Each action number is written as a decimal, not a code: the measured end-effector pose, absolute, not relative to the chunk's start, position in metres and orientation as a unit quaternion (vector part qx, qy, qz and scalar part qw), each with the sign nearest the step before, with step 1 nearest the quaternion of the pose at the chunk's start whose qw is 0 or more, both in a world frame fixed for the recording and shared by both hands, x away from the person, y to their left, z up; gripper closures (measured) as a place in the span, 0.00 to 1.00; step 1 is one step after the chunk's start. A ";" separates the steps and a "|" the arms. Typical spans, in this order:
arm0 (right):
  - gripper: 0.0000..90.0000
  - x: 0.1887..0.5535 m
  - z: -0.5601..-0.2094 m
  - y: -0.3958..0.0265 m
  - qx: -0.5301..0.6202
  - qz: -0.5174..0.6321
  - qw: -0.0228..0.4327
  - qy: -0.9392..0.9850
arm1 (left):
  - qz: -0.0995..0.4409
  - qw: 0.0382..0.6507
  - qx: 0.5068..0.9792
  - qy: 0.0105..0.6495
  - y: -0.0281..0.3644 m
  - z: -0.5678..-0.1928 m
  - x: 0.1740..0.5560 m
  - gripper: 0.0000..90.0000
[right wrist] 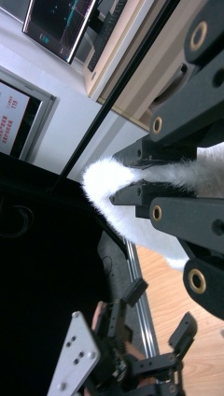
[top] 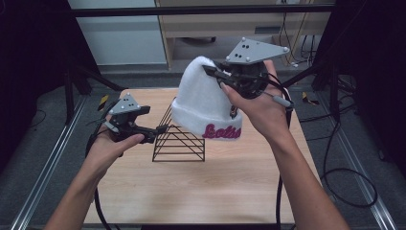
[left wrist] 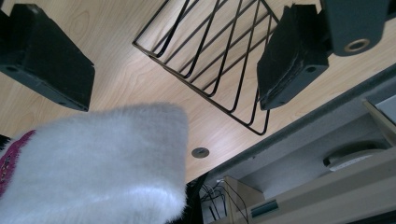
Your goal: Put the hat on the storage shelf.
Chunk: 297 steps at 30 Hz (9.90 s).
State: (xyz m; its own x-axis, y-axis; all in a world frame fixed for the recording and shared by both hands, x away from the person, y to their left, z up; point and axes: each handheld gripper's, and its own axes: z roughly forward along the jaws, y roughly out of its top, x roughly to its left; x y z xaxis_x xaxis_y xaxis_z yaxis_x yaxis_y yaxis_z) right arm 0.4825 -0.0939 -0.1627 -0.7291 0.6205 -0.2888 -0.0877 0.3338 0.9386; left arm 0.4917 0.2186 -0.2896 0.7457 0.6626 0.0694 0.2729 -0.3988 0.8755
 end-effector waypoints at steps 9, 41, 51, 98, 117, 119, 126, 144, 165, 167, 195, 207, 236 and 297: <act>0.93 0.487 -0.167 -0.078 0.170 0.550 0.314 0.755 | 0.194 0.465 0.817 0.280 0.209 -0.297 0.501 0.14; 0.93 0.496 -0.170 -0.045 0.149 0.562 0.292 0.759 | 0.179 0.471 0.818 0.277 0.216 -0.299 0.510 0.36; 0.93 0.509 -0.173 -0.038 0.149 0.554 0.290 0.766 | 0.192 0.466 0.810 0.300 0.219 -0.297 0.513 0.71; 0.92 0.562 -0.222 -0.039 0.193 0.533 0.261 0.781 | 0.221 0.460 0.778 0.367 0.237 -0.323 0.531 0.76; 0.92 0.557 -0.230 -0.032 0.187 0.528 0.258 0.787 | 0.224 0.456 0.777 0.372 0.245 -0.334 0.528 0.76; 0.92 0.555 -0.231 -0.031 0.187 0.525 0.258 0.789 | 0.224 0.456 0.776 0.373 0.246 -0.336 0.528 0.76; 0.92 0.552 -0.232 -0.029 0.183 0.520 0.258 0.794 | 0.223 0.459 0.773 0.377 0.249 -0.344 0.526 0.76; 0.92 0.546 -0.246 -0.021 0.177 0.510 0.245 0.805 | 0.219 0.457 0.772 0.384 0.256 -0.361 0.521 0.75; 0.92 0.540 -0.266 -0.019 0.180 0.497 0.233 0.816 | 0.213 0.446 0.781 0.382 0.263 -0.382 0.514 0.75; 0.92 0.540 -0.268 -0.019 0.181 0.496 0.232 0.817 | 0.213 0.448 0.779 0.383 0.264 -0.384 0.513 0.75; 0.92 0.539 -0.294 -0.004 0.175 0.474 0.206 0.838 | 0.199 0.441 0.778 0.401 0.273 -0.421 0.506 0.89; 0.88 0.534 -0.310 0.004 0.181 0.451 0.195 0.852 | 0.197 0.422 0.787 0.405 0.275 -0.439 0.499 0.89; 0.12 0.505 -0.311 -0.107 0.321 0.469 0.269 0.777 | 0.225 0.370 0.784 0.446 0.313 -0.455 0.485 0.06; 0.06 0.477 -0.513 -0.221 0.522 0.327 0.231 0.753 | 0.215 0.325 0.784 0.483 0.323 -0.508 0.487 0.01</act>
